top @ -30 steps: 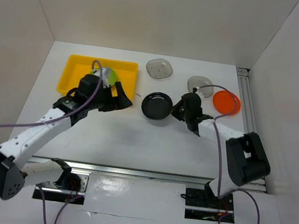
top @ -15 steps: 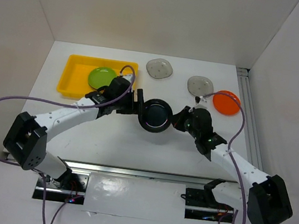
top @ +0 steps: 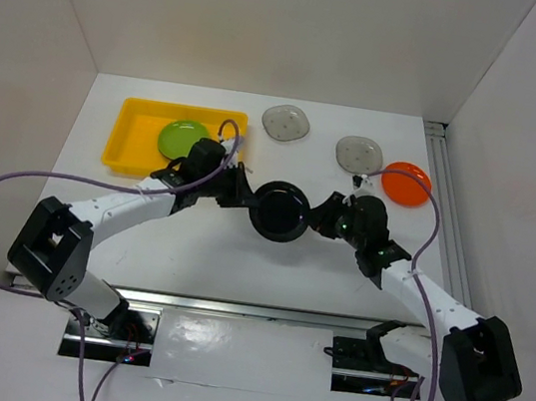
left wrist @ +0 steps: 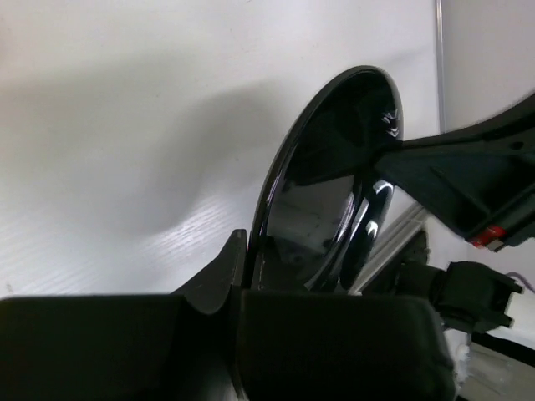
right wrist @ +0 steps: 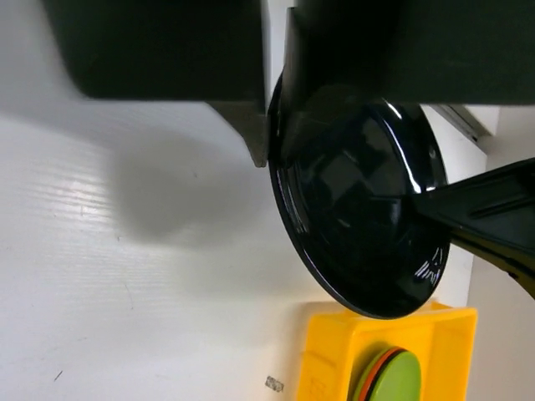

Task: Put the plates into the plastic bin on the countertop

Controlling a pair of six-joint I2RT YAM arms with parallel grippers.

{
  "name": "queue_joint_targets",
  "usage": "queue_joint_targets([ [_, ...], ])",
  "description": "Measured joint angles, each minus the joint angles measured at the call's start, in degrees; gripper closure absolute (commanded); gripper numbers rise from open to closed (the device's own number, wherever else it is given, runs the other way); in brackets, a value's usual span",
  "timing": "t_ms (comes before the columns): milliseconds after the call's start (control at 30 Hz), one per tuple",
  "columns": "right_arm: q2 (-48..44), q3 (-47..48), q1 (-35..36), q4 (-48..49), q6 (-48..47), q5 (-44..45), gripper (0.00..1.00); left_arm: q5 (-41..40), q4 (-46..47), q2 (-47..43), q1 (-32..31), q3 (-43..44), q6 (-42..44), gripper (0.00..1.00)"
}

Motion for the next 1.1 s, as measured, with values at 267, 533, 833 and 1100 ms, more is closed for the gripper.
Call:
queue_joint_targets([
  [267, -3.39, 0.04, 0.66, -3.32, -0.07, 5.60, 0.00, -5.88, -7.04, 0.92, 9.27, 5.46, -2.97, 1.00],
  [533, -8.52, -0.55, 0.24, -7.63, -0.37, 9.79, 0.00, -8.31, -3.72, 9.18, 36.89, 13.18, -12.02, 1.00],
  [833, -15.08, -8.39, 0.09, -7.61, -1.16, 9.53, 0.00, -2.78, -3.13, 24.20, 44.17, 17.70, -13.53, 1.00],
  [1100, -16.98, -8.85, 0.04, -7.98, -1.29, 12.44, 0.00, -1.42, -4.07, 26.16, 43.25, 24.11, -13.14, 0.21],
])
